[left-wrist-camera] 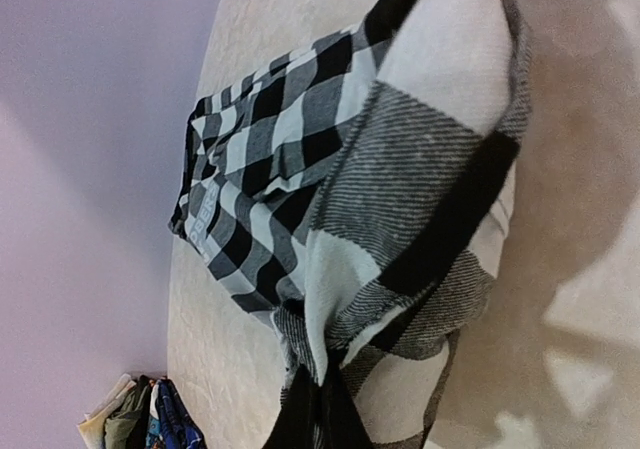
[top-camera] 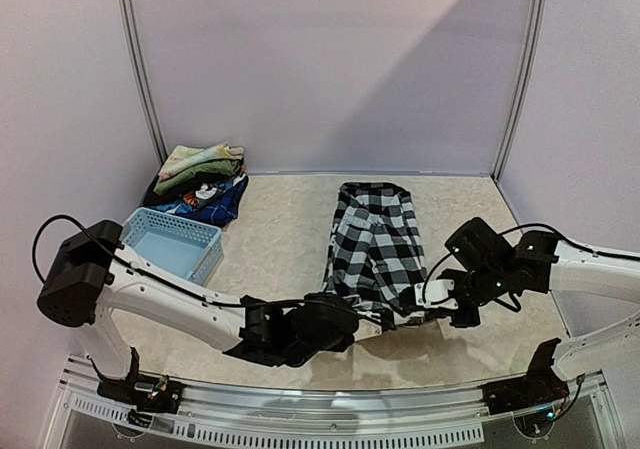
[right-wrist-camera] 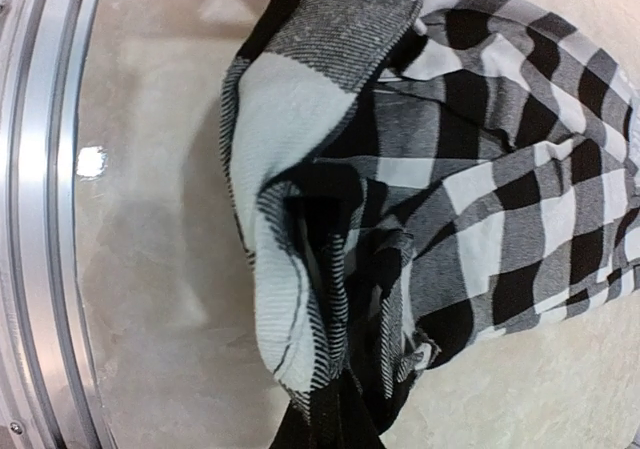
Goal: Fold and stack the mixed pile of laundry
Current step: Fold the rectangle-folded shirt at the center of the board.
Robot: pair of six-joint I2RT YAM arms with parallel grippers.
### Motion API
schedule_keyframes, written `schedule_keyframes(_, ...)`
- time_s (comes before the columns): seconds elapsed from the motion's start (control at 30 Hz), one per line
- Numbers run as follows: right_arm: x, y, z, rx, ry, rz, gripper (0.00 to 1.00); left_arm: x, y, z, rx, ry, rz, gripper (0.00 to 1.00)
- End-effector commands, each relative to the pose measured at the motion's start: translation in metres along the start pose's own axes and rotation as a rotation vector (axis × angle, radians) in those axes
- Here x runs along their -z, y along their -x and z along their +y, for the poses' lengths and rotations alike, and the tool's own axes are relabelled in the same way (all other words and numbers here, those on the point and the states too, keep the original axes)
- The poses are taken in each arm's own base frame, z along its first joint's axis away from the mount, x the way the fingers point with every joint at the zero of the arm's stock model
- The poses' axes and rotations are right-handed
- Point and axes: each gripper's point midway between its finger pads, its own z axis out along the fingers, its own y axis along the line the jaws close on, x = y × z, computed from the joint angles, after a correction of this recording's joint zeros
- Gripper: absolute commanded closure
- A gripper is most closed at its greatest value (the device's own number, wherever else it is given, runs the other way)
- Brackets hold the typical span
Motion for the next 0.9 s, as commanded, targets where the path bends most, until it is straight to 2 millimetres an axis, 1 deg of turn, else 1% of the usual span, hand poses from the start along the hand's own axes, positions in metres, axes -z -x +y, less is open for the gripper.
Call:
schedule_keyframes(0.0,0.018,0.010,-0.041,-0.050,-0.133,-0.032,1.00,-0.003,0.002,0.054,0.067,0.111,0.014,1.00)
schedule_keyframes(0.17,0.033,0.018,-0.087,-0.113,-0.255,-0.062,1.00,-0.023,0.001,0.089,0.095,0.187,0.035,1.00)
schedule_keyframes(0.2,0.035,0.019,-0.096,-0.124,-0.270,-0.068,1.00,-0.025,0.003,0.097,0.102,0.205,0.028,1.00)
schedule_keyframes(0.37,0.035,0.020,-0.141,-0.205,-0.310,-0.099,1.00,-0.046,0.006,0.140,0.168,0.260,0.024,1.00)
schedule_keyframes(0.4,0.035,0.019,-0.151,-0.228,-0.317,-0.109,1.00,-0.054,0.004,0.143,0.172,0.264,0.033,1.00)
schedule_keyframes(0.43,0.038,0.018,-0.164,-0.249,-0.339,-0.123,1.00,-0.059,0.004,0.149,0.181,0.272,0.035,1.00)
schedule_keyframes(0.63,0.028,0.008,-0.215,-0.319,-0.378,-0.141,1.00,-0.093,-0.001,0.169,0.212,0.301,0.054,1.00)
schedule_keyframes(0.77,0.021,0.006,-0.239,-0.349,-0.382,-0.155,1.00,-0.117,-0.013,0.182,0.254,0.327,0.085,1.00)
schedule_keyframes(0.8,0.016,0.005,-0.243,-0.356,-0.376,-0.151,1.00,-0.123,-0.016,0.189,0.271,0.340,0.092,1.00)
schedule_keyframes(0.87,0.010,0.003,-0.251,-0.366,-0.371,-0.149,1.00,-0.135,-0.023,0.193,0.286,0.350,0.113,1.00)
